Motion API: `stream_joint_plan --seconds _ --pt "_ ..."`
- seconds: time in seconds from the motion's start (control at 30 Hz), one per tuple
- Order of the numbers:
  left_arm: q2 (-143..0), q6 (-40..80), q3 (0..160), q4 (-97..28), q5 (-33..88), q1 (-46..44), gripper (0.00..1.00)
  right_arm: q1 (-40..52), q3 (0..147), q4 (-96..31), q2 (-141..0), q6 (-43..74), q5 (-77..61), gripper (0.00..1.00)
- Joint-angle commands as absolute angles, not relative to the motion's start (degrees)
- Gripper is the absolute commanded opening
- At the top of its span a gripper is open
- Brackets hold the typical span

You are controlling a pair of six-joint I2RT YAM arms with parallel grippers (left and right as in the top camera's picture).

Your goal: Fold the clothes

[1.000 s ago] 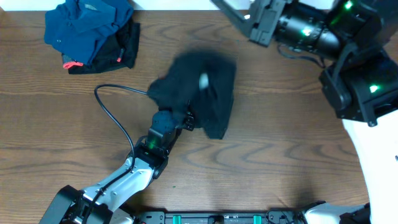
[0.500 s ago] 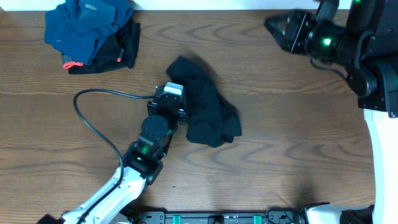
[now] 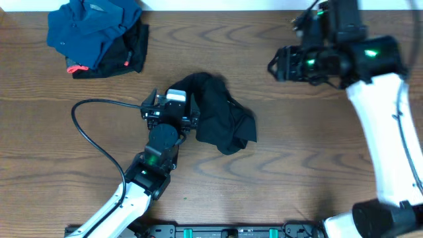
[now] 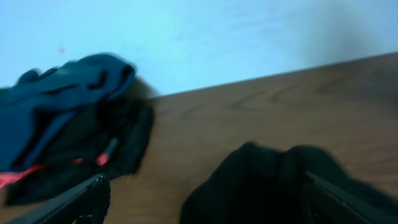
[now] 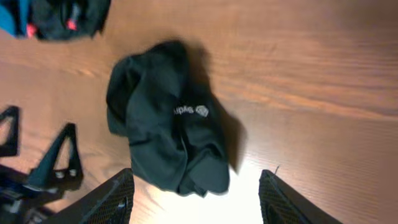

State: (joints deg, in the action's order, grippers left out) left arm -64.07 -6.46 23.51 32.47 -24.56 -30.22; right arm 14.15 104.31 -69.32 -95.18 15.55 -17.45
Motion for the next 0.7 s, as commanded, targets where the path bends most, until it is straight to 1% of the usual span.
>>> stream_joint_plan --seconds 0.0,0.07,0.1,0.17,0.2,0.37,0.6,0.67 --pt "-63.4 -7.2 24.1 31.7 -37.1 -29.6 1.0 16.7 97.9 -64.2 -98.4 9.8 -26.6 0.66" --pt "-63.4 -7.2 24.1 31.8 -45.6 -28.8 1.0 18.6 94.5 -60.0 -100.3 6.4 -28.4 0.72" --pt "-63.4 -7.2 24.1 31.9 -49.6 -28.1 1.0 19.5 93.3 -58.7 -101.2 4.1 -28.3 0.78" --pt "-63.4 -7.2 24.1 31.7 -53.0 -27.1 1.0 21.3 91.9 -56.9 -103.4 -2.1 -28.3 0.85" --pt "-63.4 -7.2 24.1 31.5 -53.3 -26.7 1.0 22.3 91.7 -56.5 -104.8 -4.8 -27.5 0.85" --pt "-63.4 -3.9 24.1 29.8 -53.2 -26.4 1.0 26.6 91.8 -55.6 -111.0 -10.5 -17.8 0.86" --pt "-63.4 1.7 24.1 23.0 -53.2 -26.4 1.0 31.7 91.8 -54.1 -117.2 -13.2 -16.8 0.82" --pt "-63.5 1.7 24.1 21.3 -53.2 -26.4 1.0 32.7 91.8 -53.4 -117.3 -13.1 -16.7 0.79"
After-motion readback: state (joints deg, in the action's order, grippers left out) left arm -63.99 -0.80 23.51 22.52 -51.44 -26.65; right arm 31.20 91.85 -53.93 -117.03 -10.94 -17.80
